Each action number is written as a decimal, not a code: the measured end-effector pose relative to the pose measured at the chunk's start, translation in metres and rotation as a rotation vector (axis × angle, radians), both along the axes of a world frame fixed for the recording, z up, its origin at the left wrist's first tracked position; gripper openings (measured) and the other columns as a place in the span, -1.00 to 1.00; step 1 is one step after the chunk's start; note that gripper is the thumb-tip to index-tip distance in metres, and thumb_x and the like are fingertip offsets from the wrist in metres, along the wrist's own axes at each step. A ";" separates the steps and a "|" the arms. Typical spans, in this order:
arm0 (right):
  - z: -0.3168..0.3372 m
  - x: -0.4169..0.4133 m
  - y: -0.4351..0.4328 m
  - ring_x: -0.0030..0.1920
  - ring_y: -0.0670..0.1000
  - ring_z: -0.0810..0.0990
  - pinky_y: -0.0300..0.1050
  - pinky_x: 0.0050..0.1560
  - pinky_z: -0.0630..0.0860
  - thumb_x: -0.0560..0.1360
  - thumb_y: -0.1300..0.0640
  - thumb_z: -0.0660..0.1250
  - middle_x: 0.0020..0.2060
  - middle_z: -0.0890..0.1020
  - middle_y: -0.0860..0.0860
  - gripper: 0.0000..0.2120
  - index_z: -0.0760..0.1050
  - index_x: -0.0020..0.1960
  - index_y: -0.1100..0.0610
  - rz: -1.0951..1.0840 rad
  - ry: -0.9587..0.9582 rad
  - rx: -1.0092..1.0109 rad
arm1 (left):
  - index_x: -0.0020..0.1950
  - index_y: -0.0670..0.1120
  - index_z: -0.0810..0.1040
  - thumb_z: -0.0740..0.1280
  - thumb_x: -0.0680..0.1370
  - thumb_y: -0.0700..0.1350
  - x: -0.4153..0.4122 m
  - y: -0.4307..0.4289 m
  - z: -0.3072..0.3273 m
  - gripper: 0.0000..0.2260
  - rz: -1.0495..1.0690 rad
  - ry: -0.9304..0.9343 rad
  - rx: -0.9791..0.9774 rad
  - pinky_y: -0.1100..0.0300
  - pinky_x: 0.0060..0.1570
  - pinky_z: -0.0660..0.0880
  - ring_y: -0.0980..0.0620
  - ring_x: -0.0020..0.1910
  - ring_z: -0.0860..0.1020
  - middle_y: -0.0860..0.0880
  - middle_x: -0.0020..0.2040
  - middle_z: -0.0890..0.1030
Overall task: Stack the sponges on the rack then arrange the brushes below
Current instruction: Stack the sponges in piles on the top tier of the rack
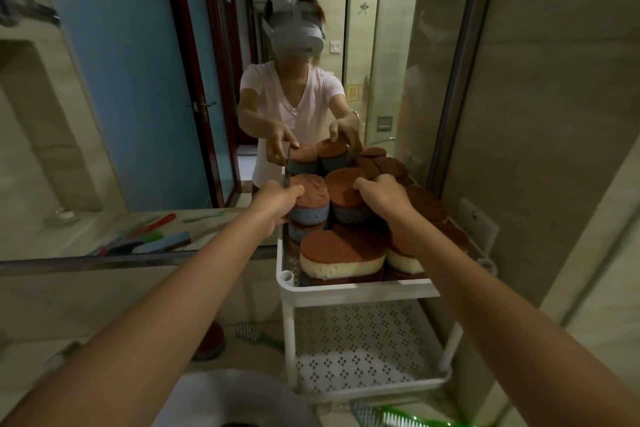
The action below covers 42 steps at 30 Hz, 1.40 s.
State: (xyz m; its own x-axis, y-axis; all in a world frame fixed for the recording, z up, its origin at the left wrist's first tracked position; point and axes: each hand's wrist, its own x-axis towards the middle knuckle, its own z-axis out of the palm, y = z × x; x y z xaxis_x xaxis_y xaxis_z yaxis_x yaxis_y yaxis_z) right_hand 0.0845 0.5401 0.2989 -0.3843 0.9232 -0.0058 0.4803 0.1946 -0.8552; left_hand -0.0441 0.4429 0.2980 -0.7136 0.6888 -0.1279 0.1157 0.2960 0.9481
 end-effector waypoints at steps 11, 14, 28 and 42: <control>-0.003 0.000 0.004 -0.15 0.14 0.53 -0.13 -0.32 0.35 0.53 -0.03 0.18 -0.21 0.52 0.10 -0.72 0.46 -0.15 0.18 0.026 -0.097 0.121 | 0.25 -0.25 0.45 0.19 0.60 -0.02 -0.005 0.004 -0.007 -0.65 0.006 0.211 -0.052 0.02 0.15 0.48 -0.17 0.16 0.52 -0.20 0.21 0.53; -0.006 -0.001 0.003 -0.19 0.15 0.50 -0.14 -0.31 0.32 0.53 -0.02 0.16 -0.29 0.47 0.10 -0.68 0.38 -0.31 0.15 0.024 -0.155 0.176 | 0.23 -0.24 0.47 0.19 0.60 -0.01 -0.005 0.003 -0.010 -0.65 0.003 0.239 -0.075 0.01 0.14 0.49 -0.18 0.16 0.53 -0.20 0.18 0.55; -0.008 0.000 -0.002 0.23 0.27 0.43 0.06 0.22 0.39 0.60 0.10 0.01 0.26 0.48 0.21 -0.61 0.37 0.38 0.06 0.202 -0.334 0.500 | 0.37 -0.16 0.35 0.12 0.62 0.01 0.000 0.004 -0.002 -0.62 -0.037 0.098 -0.086 0.00 0.16 0.48 -0.16 0.29 0.45 -0.18 0.34 0.44; -0.021 -0.049 -0.177 0.19 0.12 0.48 -0.11 0.12 0.36 0.51 0.31 0.17 0.21 0.51 0.17 -0.64 0.36 0.30 0.24 0.313 0.266 0.538 | -0.30 -0.02 0.45 0.18 0.58 -0.21 -0.033 -0.158 -0.025 -0.74 0.291 0.214 0.167 0.40 -0.40 0.46 0.07 -0.36 0.50 -0.03 -0.31 0.52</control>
State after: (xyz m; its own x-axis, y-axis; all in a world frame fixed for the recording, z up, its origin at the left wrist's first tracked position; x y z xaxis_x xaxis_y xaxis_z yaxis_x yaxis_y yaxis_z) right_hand 0.0355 0.3632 0.2783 -0.5585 0.6160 0.5555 0.1188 0.7223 -0.6813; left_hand -0.0768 0.2846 0.2727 -0.8804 0.4526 0.1418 0.2502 0.1893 0.9495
